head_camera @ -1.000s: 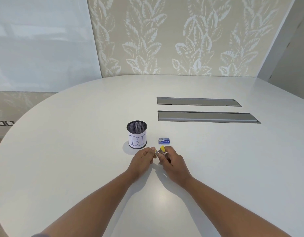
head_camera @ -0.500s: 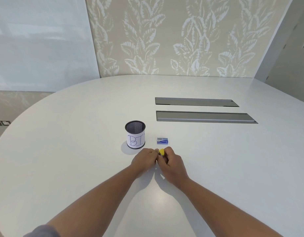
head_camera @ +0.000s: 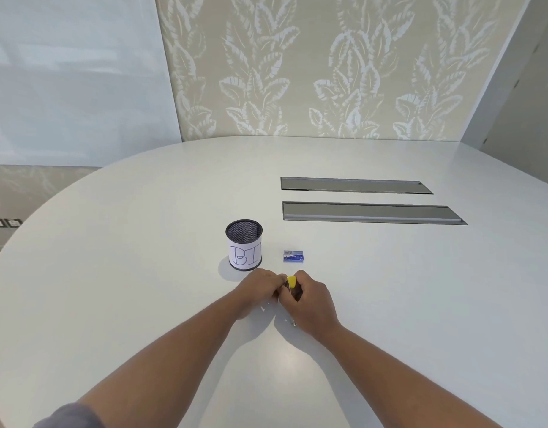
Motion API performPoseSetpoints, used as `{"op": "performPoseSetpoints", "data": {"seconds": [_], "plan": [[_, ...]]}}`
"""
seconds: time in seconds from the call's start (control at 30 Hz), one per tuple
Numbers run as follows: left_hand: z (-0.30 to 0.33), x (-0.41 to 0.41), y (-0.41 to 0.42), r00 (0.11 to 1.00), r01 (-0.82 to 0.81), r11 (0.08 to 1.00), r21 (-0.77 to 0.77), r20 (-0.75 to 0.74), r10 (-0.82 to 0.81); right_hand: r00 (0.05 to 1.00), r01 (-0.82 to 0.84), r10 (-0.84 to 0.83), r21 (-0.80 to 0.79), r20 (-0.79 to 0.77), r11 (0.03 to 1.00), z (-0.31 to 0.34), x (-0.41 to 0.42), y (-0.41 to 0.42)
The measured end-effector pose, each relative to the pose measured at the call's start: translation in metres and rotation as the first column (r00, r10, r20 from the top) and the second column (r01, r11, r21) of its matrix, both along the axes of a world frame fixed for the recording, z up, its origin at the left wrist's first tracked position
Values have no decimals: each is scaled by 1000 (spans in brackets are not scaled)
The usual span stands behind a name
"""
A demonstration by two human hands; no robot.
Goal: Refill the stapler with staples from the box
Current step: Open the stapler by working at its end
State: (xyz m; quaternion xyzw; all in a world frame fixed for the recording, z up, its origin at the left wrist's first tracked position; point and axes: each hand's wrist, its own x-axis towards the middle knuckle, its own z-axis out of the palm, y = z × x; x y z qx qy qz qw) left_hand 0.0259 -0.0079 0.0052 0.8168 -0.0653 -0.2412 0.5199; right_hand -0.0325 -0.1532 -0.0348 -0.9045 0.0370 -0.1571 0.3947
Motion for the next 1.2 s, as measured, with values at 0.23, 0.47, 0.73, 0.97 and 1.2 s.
{"op": "performPoseSetpoints", "data": {"seconds": [0.23,0.47,0.73,0.97,1.2], "plan": [[2,0,-2,1000,-14,1000,2,-20,14,1000,-16,17,21,-21,1000,3,-1,0],[3,6,3,998,25,1000,18,-49,-24,996,-82,79,-86,-40,993,4,-4,0],[-4,7,-4,1000,-11,999,41,-21,12,999,-38,34,-181,-28,983,3,-8,2],[-12,7,-9,997,-55,994,95,65,49,1000,19,-19,-249,2,968,5,-12,5],[-17,9,-13,989,-87,959,269,142,49,993,95,-83,-168,81,981,6,-16,4]]}}
